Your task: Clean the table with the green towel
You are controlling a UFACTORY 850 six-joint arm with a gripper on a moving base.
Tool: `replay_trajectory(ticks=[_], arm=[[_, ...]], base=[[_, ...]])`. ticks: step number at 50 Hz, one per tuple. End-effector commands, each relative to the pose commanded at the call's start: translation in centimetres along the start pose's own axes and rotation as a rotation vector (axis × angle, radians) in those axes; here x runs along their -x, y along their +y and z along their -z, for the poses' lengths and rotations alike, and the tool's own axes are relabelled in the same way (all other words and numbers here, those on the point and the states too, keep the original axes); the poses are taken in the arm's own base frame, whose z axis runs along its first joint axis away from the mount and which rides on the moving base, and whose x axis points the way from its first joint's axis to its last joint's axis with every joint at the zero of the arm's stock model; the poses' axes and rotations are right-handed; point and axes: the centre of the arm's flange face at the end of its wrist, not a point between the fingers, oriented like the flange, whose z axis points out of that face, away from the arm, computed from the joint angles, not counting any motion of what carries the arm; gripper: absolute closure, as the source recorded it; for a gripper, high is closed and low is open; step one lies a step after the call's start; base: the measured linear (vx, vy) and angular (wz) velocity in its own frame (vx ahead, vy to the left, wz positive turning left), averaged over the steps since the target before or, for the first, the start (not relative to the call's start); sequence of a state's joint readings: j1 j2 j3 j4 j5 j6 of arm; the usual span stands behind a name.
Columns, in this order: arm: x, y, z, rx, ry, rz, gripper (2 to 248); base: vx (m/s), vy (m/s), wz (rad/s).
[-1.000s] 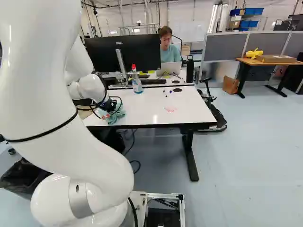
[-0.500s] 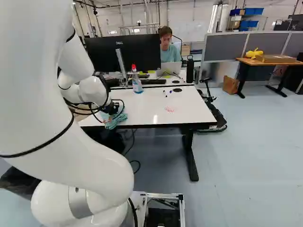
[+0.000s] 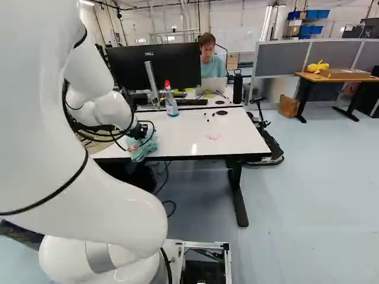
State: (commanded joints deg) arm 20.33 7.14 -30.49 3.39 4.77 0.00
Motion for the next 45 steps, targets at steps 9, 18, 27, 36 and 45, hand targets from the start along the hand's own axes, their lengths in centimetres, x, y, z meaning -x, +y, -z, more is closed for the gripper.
replay_trajectory(ticks=[9,18,27,36,45], arm=[[-0.3,0.0,1.0,-0.001,0.025,0.000,218],[-0.5,0.0,1.4,-0.002,0.037,0.000,218],[-0.2,-0.7,1.6,-0.014,0.037,0.013,218],[0.4,-1.8,2.0,-0.036,0.037,0.035,218],[1.3,-2.8,2.7,-0.056,0.039,0.056,218]], base=[[0.000,0.000,0.000],[0.000,0.000,0.000],[0.000,0.000,0.000],[0.000,0.000,0.000],[0.000,0.000,0.000]])
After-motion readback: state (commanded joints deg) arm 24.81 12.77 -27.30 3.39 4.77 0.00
